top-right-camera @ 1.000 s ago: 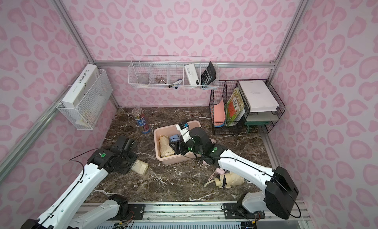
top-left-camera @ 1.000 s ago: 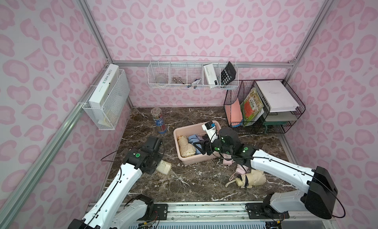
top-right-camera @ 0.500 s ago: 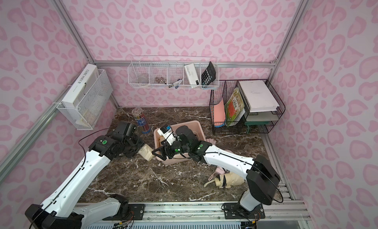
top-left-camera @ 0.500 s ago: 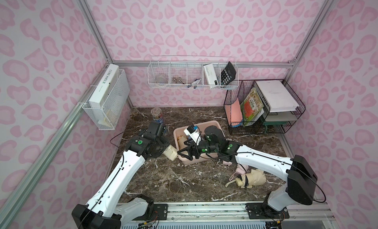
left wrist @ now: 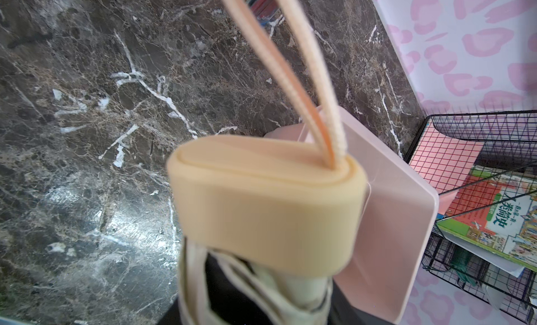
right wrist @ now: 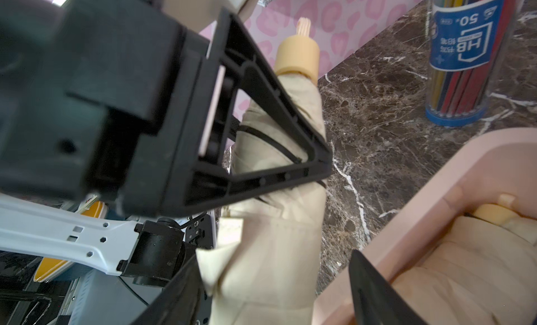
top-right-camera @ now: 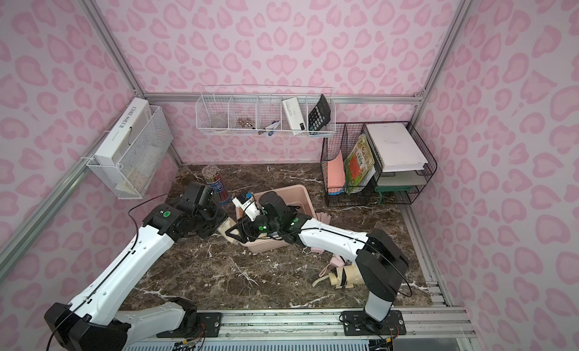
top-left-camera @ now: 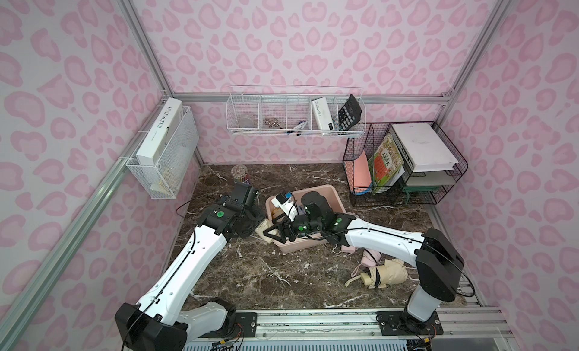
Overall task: Put the umbrella into the storage box
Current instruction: Pick up the umbrella from the center of the board, then place the umbrella in the storage box.
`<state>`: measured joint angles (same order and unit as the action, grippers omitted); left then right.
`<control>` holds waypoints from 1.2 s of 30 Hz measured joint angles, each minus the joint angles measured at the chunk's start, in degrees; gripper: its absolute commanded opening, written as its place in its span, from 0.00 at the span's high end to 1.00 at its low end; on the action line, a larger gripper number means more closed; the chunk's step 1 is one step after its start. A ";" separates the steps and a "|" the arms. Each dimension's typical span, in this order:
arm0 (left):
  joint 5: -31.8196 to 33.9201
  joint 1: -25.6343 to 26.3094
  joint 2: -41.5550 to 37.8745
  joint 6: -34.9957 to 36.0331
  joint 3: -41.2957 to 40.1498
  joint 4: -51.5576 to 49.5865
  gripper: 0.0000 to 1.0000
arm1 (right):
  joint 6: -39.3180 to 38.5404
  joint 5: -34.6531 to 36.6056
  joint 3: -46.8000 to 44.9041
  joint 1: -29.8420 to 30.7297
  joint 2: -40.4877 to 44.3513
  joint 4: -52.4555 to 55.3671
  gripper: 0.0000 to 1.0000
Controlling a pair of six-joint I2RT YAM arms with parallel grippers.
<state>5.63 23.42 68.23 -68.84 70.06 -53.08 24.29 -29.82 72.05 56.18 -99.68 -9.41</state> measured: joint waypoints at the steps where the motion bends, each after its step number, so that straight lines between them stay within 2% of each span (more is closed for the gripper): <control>1: -0.04 0.00 0.09 0.00 0.09 0.13 0.85 | 0.28 -0.17 0.26 0.00 -0.39 -0.09 0.39; 4: -0.15 0.00 0.22 0.00 0.15 0.48 0.85 | 1.29 -0.98 0.76 -0.07 -1.51 -0.74 0.51; 6: 0.02 0.00 0.33 0.00 0.09 0.96 0.83 | 2.40 -1.46 1.07 -0.04 -2.08 -1.53 0.62; 8: 0.20 0.00 0.39 0.00 0.04 1.31 0.77 | 3.10 -1.90 1.20 -0.07 -2.45 -1.99 0.69; 10: 0.20 -0.04 0.42 0.07 -0.15 1.88 0.66 | 3.72 -1.99 1.20 -0.13 -2.54 -2.32 0.75; 12: 0.00 -0.07 0.42 0.26 -0.55 2.75 0.46 | 4.13 -1.57 0.63 -0.26 -2.23 -2.82 0.81; 14: -0.42 -0.02 0.37 0.44 -1.05 3.72 0.13 | 4.87 -0.79 -0.35 -0.50 -1.55 -3.28 0.86; 15: -0.50 0.00 0.22 1.14 -1.31 4.37 0.05 | 5.60 -0.46 -0.96 -0.74 -1.16 -3.74 0.88; 16: -0.96 0.00 -0.02 1.18 -1.46 5.09 0.02 | 6.10 -0.15 -1.66 -1.07 -0.68 -4.11 0.90; 25: 2.29 0.04 -5.31 2.56 -5.18 11.87 0.02 | 9.73 5.77 -8.96 -5.84 5.57 -5.05 0.93; 29: 4.48 -0.24 -7.93 3.76 -8.22 14.12 0.03 | 9.92 9.22 -13.11 -7.58 11.74 -3.91 0.93; 36: 3.96 -0.70 -7.41 8.66 -12.04 17.92 0.08 | 7.87 19.28 -15.45 -10.10 18.53 8.07 0.93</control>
<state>9.58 22.72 60.82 -60.18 58.02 -35.16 32.16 -10.55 56.60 46.09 -81.14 -1.34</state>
